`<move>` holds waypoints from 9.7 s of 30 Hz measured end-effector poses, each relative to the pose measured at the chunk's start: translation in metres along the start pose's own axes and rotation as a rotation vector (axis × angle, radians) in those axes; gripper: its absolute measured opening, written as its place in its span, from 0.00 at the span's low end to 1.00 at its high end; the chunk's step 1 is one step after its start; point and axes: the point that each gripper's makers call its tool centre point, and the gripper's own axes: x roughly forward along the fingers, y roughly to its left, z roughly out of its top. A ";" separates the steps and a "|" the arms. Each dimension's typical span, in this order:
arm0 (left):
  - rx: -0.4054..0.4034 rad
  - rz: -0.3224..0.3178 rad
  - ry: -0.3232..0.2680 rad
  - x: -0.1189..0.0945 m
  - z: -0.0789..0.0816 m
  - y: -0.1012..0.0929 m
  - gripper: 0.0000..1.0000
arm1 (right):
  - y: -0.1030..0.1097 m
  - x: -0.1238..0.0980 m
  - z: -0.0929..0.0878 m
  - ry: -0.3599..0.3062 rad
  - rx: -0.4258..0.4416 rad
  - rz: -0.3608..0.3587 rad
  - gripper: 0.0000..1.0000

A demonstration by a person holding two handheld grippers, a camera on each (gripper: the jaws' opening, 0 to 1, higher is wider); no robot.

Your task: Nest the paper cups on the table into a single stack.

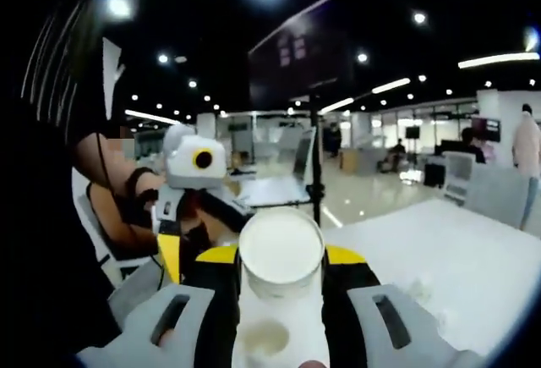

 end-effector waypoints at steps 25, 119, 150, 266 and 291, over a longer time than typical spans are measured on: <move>-0.086 -0.076 -0.081 -0.011 0.024 -0.003 0.45 | 0.004 -0.011 -0.014 -0.078 0.312 0.055 0.33; 0.108 -0.355 0.268 -0.024 -0.003 -0.031 0.00 | 0.019 -0.037 -0.061 0.121 0.006 0.007 0.69; 0.113 -0.327 0.351 -0.032 -0.019 -0.021 0.00 | -0.036 -0.086 -0.064 0.071 0.058 -0.282 1.00; 0.984 -0.481 0.911 0.003 -0.129 0.011 0.00 | -0.046 -0.123 -0.095 0.047 0.179 -0.417 1.00; 0.954 -0.508 0.962 0.012 -0.140 0.016 0.00 | -0.046 -0.126 -0.099 0.045 0.203 -0.421 1.00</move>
